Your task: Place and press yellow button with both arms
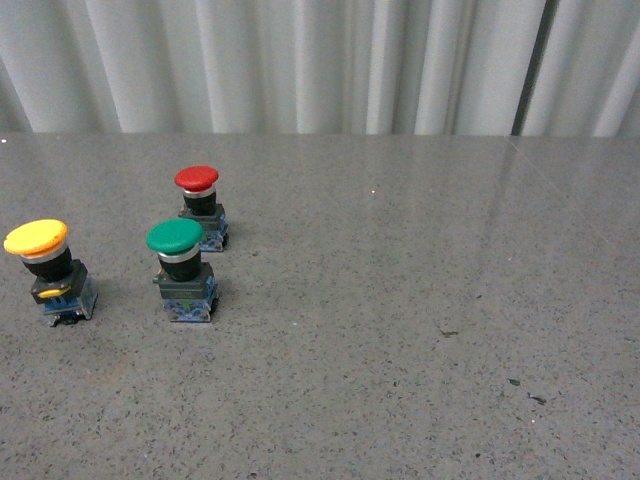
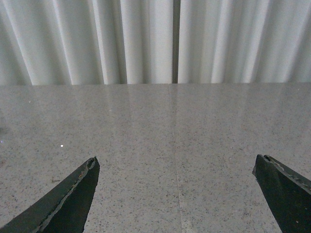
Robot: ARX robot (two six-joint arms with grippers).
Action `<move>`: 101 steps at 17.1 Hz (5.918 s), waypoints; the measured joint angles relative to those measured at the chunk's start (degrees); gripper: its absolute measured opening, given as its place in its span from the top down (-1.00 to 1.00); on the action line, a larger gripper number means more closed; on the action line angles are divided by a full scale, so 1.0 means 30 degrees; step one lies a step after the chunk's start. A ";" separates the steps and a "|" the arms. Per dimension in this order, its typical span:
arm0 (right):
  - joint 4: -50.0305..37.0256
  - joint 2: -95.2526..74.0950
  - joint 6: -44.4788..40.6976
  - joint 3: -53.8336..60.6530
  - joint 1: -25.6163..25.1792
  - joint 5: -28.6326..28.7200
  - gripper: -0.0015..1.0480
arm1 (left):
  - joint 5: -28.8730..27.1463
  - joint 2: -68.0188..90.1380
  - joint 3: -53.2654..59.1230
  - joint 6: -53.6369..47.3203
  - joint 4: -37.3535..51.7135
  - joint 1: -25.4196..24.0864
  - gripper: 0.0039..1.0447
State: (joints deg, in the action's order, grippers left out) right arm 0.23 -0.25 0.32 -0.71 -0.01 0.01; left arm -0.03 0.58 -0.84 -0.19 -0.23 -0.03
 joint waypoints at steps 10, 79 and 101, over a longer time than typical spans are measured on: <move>0.0000 0.0000 0.0007 0.0000 0.0000 0.0000 -0.87 | -0.0685 0.0197 -0.0197 0.0168 -0.0882 0.0291 -0.88; 0.0007 0.0000 -0.0007 0.0000 0.0000 0.0007 -0.87 | -0.3140 3.6283 -2.0407 0.4335 0.6827 1.2648 -0.70; 0.0000 0.0000 -0.0015 0.0000 0.0000 0.0007 -0.87 | 0.0015 1.0907 -0.2441 -0.0073 0.8204 0.0066 0.66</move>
State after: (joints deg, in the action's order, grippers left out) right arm 0.23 -0.25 0.27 -0.71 -0.01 0.03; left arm 0.01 33.30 -8.16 -0.40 24.38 0.16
